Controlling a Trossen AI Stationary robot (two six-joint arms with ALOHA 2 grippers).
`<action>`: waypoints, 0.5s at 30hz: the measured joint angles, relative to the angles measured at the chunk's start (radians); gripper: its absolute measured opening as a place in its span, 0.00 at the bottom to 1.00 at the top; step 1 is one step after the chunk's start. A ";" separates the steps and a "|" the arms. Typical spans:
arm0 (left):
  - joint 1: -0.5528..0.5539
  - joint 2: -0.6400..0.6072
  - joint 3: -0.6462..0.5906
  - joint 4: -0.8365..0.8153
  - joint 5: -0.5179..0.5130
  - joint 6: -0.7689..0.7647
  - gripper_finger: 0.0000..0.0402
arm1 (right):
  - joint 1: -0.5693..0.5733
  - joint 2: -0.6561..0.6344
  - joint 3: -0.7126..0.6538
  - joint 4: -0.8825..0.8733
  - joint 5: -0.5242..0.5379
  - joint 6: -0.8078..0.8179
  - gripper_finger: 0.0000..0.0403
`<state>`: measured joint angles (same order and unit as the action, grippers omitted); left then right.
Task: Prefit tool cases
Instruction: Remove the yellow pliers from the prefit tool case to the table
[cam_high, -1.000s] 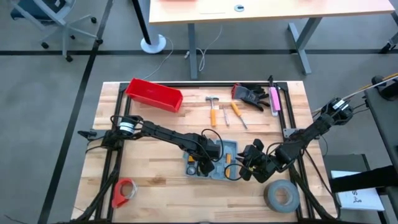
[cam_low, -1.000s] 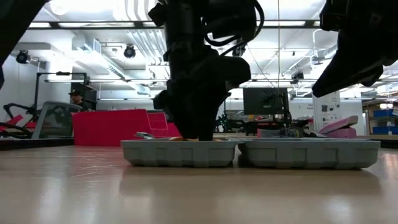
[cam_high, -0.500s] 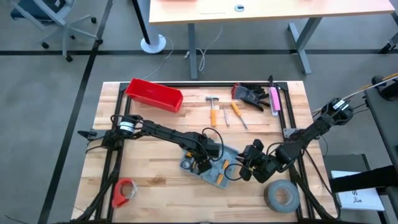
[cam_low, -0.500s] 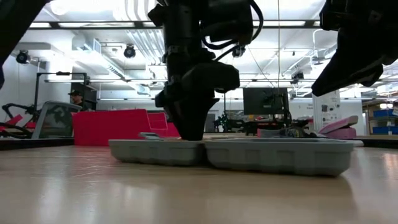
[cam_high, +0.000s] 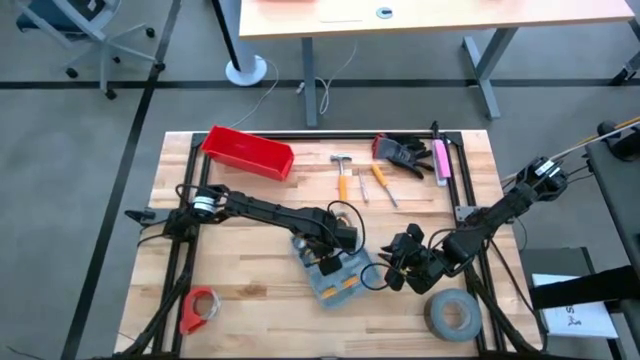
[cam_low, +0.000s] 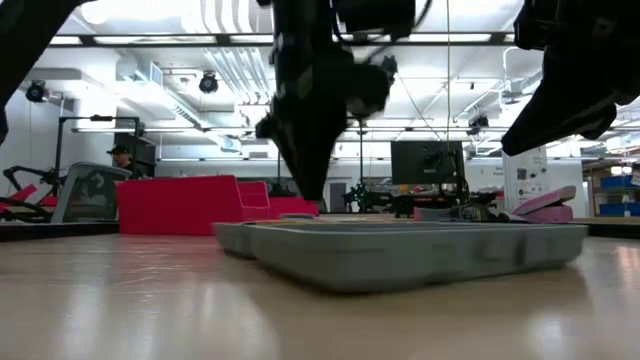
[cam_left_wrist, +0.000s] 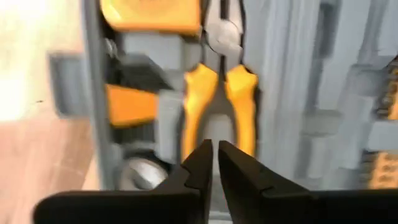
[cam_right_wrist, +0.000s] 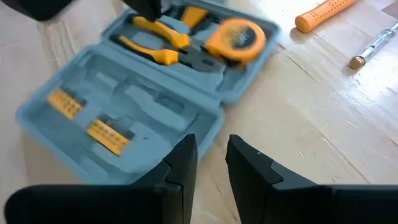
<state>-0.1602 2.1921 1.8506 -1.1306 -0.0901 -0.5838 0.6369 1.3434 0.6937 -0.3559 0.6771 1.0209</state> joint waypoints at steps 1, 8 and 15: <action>-0.005 0.000 0.006 -0.003 0.000 0.000 0.06 | 0.000 0.000 0.000 0.000 -0.003 0.000 0.18; -0.015 0.003 0.017 0.005 -0.002 0.014 0.05 | 0.000 0.000 0.000 -0.001 -0.022 -0.005 0.16; -0.015 0.003 0.017 0.044 -0.058 0.053 0.21 | 0.000 0.000 0.000 0.000 -0.022 -0.010 0.16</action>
<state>-0.1749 2.1956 1.8679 -1.0861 -0.1478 -0.5306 0.6369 1.3434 0.6937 -0.3561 0.6546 1.0111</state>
